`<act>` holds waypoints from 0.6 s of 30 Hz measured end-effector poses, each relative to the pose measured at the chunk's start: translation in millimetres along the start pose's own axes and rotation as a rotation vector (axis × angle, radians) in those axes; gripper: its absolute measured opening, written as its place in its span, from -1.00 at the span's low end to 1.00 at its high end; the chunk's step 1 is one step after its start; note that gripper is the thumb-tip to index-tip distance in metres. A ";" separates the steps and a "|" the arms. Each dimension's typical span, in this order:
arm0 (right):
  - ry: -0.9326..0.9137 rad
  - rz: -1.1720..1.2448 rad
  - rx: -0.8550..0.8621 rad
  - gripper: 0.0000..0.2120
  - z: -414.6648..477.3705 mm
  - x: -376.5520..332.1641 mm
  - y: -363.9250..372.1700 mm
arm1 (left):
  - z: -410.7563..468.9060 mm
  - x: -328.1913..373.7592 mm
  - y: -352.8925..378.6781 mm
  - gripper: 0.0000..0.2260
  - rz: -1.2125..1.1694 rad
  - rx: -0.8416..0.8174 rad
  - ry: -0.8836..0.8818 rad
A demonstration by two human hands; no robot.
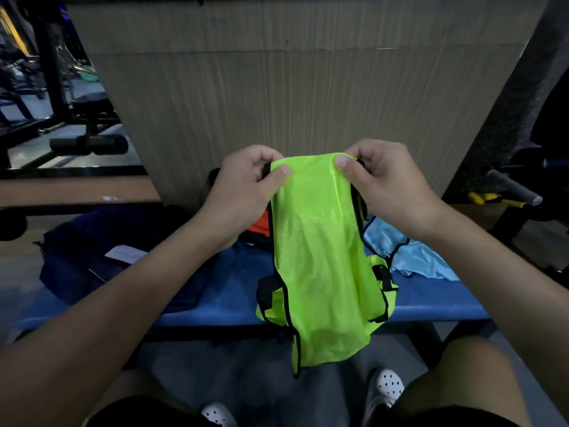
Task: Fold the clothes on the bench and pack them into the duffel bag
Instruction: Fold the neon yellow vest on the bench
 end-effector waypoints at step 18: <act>0.020 0.247 -0.056 -0.92 -6.4 -24.3 11.3 | -1.3 4.2 5.2 -0.80 0.124 -0.302 0.011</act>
Point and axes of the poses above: each hand's wrist, its own z-axis towards the middle knuckle, its own y-axis out of the palm, x = y × z, the point moved 4 cm from there along z, towards the middle knuckle, and after that the axes turned 3 degrees about -z, right-handed, at the moved point
